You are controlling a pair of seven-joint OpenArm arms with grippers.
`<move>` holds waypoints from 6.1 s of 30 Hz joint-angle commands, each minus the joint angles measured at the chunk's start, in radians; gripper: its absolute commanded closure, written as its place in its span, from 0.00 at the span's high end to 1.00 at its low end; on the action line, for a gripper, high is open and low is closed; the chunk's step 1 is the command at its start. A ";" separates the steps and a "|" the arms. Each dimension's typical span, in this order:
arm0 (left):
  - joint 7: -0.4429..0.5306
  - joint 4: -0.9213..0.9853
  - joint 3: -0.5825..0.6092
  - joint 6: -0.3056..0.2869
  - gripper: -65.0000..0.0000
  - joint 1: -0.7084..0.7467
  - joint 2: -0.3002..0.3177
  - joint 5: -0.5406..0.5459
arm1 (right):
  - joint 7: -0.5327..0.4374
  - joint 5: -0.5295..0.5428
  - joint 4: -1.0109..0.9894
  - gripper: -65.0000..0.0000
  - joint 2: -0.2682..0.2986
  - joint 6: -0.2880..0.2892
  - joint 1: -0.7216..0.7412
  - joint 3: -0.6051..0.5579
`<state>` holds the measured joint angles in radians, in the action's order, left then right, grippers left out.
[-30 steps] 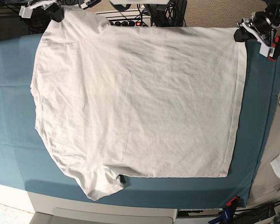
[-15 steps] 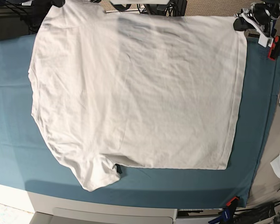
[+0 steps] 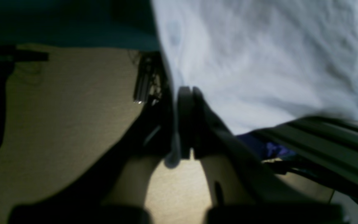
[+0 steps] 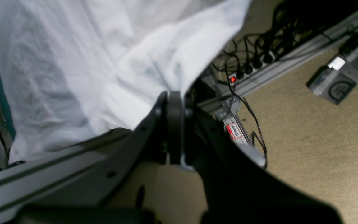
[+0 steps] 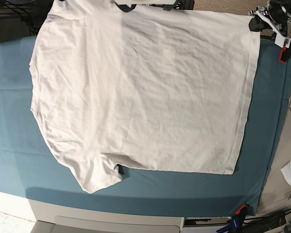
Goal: Fold the T-shirt properly
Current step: 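Pull the grasped shirt edge with both grippers toward the robot, then lower both grippers and pinch the shirt edge along its length, then release and regrasp the shoulder edge with the right gripper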
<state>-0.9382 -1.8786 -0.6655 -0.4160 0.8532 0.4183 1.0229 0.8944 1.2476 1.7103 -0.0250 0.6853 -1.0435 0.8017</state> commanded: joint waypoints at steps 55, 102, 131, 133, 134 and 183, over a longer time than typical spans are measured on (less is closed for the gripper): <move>0.135 0.195 0.233 0.082 0.00 -0.512 0.106 -0.299 | -0.234 -0.594 -0.050 0.00 0.260 0.013 0.764 -0.289; 0.187 0.191 0.233 0.132 0.42 -0.507 0.109 -0.607 | -0.267 -0.695 -0.050 0.39 0.255 0.013 0.758 0.005; 0.169 0.191 0.230 0.181 0.42 -0.505 0.177 -0.563 | -0.227 -0.686 -0.050 0.39 0.257 -0.057 0.758 0.005; 0.174 0.191 0.230 0.161 0.43 -0.505 0.177 -0.535 | -0.227 -0.686 -0.050 0.39 0.257 -0.057 0.758 0.005; 0.174 0.191 0.230 0.136 0.48 -0.505 0.177 -0.528 | -0.227 -0.683 -0.050 0.39 0.257 -0.057 0.758 0.005; 0.127 -0.001 -0.163 0.141 0.57 -0.433 0.205 -0.460 | 0.003 -0.140 -0.050 0.39 0.019 -0.001 0.409 0.107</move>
<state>-0.8368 -1.8652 -0.8177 -0.2787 0.4232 0.5991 0.5621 0.9127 1.0760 1.6482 -0.0124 0.6743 -0.6273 0.9058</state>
